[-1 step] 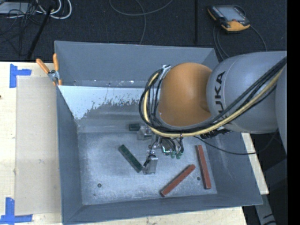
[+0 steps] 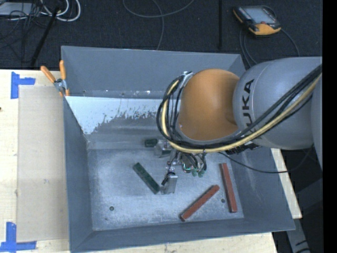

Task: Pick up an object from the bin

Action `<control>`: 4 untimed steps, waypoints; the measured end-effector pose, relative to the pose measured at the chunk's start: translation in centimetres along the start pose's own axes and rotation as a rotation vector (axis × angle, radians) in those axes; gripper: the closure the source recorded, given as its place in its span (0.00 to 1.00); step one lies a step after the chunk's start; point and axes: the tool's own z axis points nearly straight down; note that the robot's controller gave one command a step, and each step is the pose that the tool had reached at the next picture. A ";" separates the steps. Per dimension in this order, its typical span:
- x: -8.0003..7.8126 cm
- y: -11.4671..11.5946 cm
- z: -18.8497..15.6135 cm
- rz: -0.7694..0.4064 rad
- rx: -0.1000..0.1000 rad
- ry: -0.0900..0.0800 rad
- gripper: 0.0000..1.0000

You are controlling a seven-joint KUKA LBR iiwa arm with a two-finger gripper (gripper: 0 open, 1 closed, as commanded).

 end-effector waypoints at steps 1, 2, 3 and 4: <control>-0.7 -1.0 4.9 0.060 -0.001 -0.006 0.00; -1.3 -0.7 9.8 0.107 0.000 -0.001 0.00; -3.7 -1.1 10.3 0.238 -0.001 -0.003 1.00; -3.8 -1.1 10.3 0.239 -0.001 -0.003 1.00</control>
Offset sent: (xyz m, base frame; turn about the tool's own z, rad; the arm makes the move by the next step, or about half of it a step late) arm 0.0142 -0.0048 -0.1079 0.1163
